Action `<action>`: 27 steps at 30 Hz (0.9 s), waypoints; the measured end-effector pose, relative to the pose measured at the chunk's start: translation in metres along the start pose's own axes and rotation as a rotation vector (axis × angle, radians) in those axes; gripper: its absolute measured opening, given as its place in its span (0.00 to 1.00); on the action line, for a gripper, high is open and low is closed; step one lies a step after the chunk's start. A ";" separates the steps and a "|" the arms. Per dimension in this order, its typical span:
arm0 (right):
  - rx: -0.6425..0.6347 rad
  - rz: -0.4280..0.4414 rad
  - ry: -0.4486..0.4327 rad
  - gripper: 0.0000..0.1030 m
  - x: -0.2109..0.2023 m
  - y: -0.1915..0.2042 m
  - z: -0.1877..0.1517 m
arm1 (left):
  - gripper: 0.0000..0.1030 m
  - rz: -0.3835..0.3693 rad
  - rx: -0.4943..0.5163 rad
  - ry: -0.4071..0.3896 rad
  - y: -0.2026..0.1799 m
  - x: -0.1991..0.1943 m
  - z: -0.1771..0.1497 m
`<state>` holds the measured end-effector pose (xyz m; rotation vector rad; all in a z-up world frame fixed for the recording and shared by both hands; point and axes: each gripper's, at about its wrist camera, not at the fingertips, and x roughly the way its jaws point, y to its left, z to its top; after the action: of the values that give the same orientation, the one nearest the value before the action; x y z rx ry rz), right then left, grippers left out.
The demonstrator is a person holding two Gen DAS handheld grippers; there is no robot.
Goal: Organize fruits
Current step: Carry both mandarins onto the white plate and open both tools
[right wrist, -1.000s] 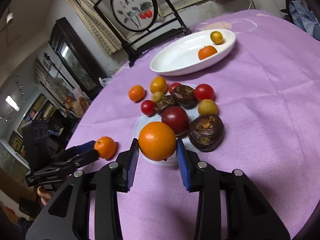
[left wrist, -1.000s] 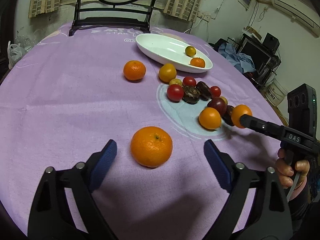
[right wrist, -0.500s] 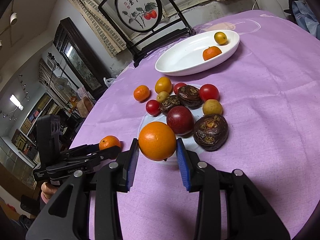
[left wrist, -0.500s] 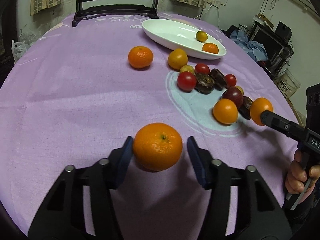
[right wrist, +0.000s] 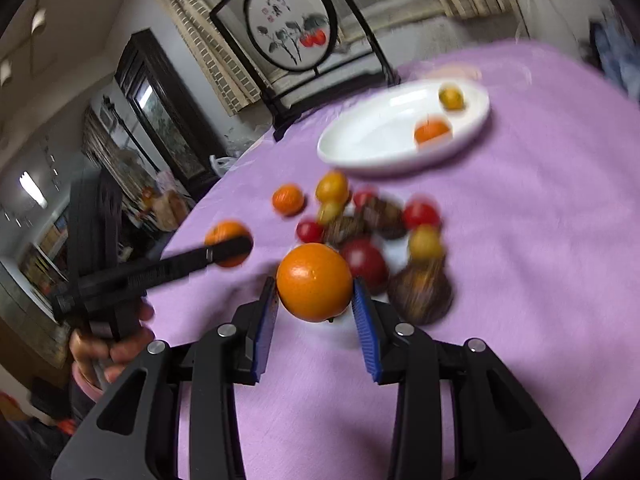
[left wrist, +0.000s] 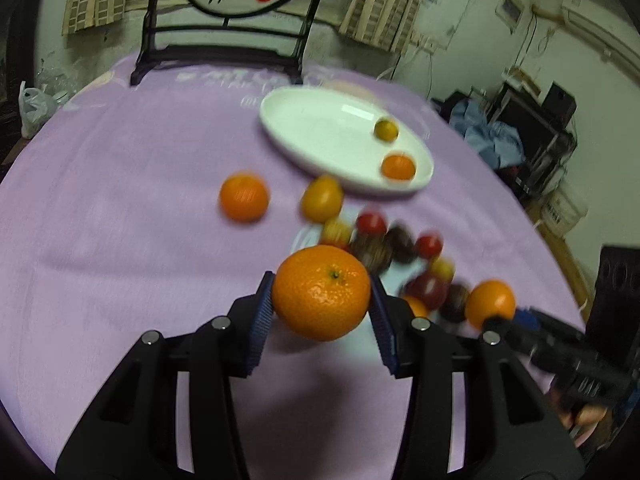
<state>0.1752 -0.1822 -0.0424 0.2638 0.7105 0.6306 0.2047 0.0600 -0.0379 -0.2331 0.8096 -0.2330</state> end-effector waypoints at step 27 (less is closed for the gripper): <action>0.087 -0.293 0.060 0.44 0.133 -0.108 0.122 | 0.47 0.124 -0.063 0.121 -0.017 0.156 0.118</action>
<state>0.3841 -0.1861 -0.0686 0.2161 0.8173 0.3307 0.3932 0.0121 -0.0611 -0.2284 0.9493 -0.1060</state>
